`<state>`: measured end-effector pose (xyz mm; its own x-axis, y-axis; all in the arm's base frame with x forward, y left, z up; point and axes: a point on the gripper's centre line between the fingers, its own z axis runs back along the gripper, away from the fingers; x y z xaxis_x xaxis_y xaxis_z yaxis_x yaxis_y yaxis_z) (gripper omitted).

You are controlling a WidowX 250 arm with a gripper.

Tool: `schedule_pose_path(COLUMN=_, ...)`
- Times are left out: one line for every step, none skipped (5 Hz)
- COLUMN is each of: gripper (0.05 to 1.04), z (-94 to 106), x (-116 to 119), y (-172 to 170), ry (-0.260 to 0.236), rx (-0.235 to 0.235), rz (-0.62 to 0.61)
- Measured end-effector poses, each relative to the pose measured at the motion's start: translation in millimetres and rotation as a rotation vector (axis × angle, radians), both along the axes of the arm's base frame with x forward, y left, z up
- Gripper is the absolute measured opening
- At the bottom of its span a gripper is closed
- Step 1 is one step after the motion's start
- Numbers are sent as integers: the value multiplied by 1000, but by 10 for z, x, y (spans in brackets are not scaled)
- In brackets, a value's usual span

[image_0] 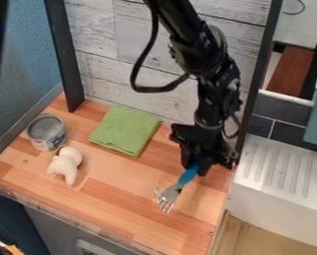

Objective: Move the blue fork to the lower right side of the table

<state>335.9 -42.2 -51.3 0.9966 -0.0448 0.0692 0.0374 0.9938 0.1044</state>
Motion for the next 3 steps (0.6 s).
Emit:
schedule_pose_path(gripper=357, z=-62, x=27, y=-37, ry=1, rx=-14, rz=-3)
schedule_pose_path(gripper=357, z=-160, x=13, y=-107, ry=20, rx=-29, rz=0)
schedule_pose_path(gripper=357, z=-259, x=21, y=-121, ry=40, rx=-33, rz=-4)
